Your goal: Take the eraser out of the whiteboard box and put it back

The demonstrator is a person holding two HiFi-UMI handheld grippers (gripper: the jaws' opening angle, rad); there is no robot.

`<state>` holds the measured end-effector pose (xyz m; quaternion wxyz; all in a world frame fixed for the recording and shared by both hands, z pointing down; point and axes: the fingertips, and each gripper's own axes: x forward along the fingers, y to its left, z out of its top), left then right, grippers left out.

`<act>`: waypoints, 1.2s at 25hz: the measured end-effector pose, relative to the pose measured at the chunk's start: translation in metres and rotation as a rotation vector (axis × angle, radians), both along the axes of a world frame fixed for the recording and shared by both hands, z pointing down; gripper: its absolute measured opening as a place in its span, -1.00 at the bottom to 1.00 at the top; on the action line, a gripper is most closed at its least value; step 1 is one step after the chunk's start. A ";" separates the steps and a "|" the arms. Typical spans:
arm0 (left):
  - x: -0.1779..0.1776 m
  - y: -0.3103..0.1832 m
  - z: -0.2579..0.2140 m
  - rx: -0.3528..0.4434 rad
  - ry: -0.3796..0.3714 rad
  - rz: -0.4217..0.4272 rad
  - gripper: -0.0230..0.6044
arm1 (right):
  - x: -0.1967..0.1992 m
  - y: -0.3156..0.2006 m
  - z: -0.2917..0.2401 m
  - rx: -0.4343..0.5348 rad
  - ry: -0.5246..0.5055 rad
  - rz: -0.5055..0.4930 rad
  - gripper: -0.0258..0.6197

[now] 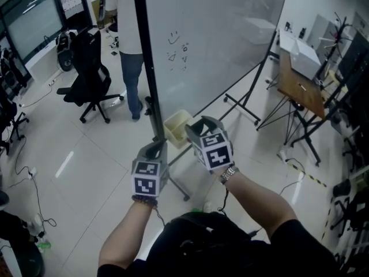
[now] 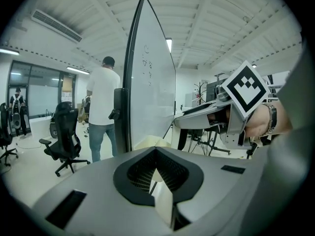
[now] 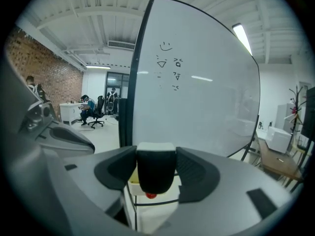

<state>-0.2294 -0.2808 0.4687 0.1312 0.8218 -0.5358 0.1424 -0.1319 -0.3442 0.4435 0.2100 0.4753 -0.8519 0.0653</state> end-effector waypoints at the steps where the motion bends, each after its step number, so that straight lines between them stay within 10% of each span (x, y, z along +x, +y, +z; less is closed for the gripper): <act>1: 0.001 0.002 -0.001 0.002 0.001 0.002 -0.93 | 0.001 0.003 -0.003 0.004 -0.005 0.000 -0.06; 30: 0.099 0.098 -0.003 -0.017 -0.026 -0.093 -0.93 | 0.076 0.116 -0.013 -0.014 -0.088 -0.156 -0.06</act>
